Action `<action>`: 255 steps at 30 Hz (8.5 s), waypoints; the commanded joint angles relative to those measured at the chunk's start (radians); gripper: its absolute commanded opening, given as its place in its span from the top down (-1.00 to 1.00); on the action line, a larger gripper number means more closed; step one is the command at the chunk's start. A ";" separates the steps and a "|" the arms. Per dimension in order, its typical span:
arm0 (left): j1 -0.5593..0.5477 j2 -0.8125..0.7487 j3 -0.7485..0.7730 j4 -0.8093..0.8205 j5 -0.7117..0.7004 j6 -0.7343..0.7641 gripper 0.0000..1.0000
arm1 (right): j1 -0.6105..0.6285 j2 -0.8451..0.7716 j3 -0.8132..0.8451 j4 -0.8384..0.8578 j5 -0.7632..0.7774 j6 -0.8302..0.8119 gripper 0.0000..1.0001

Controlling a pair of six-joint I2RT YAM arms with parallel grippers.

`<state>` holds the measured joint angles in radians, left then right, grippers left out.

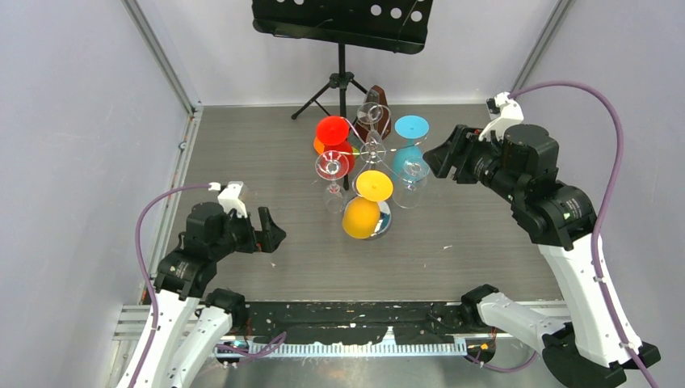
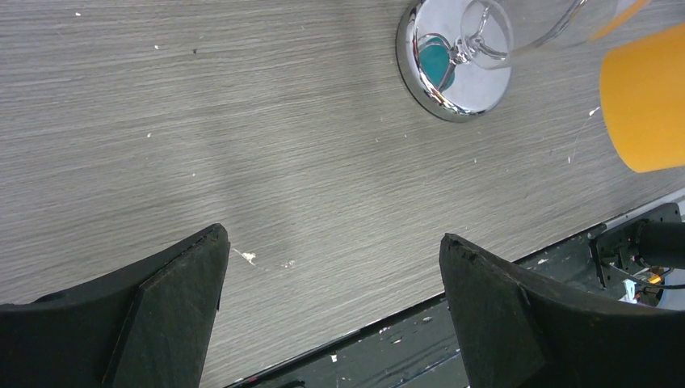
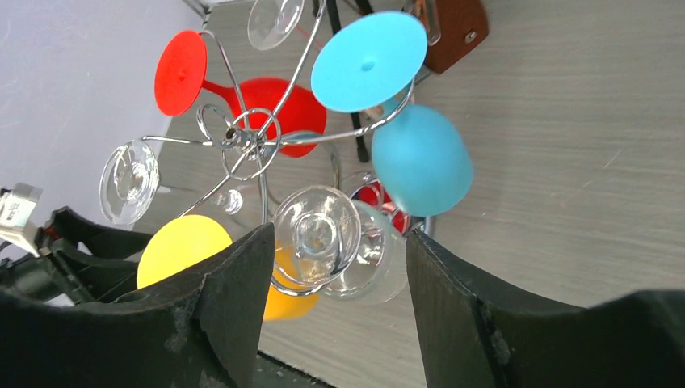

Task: Take the wine glass off the wine glass rack
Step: Pick up the wine glass from the wine rack.

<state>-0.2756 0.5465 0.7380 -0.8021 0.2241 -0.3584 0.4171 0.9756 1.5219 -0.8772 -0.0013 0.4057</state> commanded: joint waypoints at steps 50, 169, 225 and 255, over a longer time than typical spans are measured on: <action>-0.005 -0.026 0.011 0.014 -0.011 0.009 -0.98 | -0.034 -0.077 -0.219 0.266 -0.275 0.315 0.10; -0.006 -0.002 0.013 0.007 -0.039 0.003 -0.98 | -0.076 -0.346 -0.469 0.455 -0.262 0.674 0.89; -0.006 0.008 0.012 0.006 -0.043 0.001 -0.98 | -0.078 -0.206 -0.397 0.577 -0.207 0.753 0.89; -0.007 -0.001 0.019 0.000 -0.054 0.005 -0.98 | -0.121 -0.435 -0.367 0.317 -0.145 0.610 0.89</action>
<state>-0.2779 0.5526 0.7380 -0.8059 0.1818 -0.3592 0.2962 0.5976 1.1088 -0.6155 -0.1287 1.0458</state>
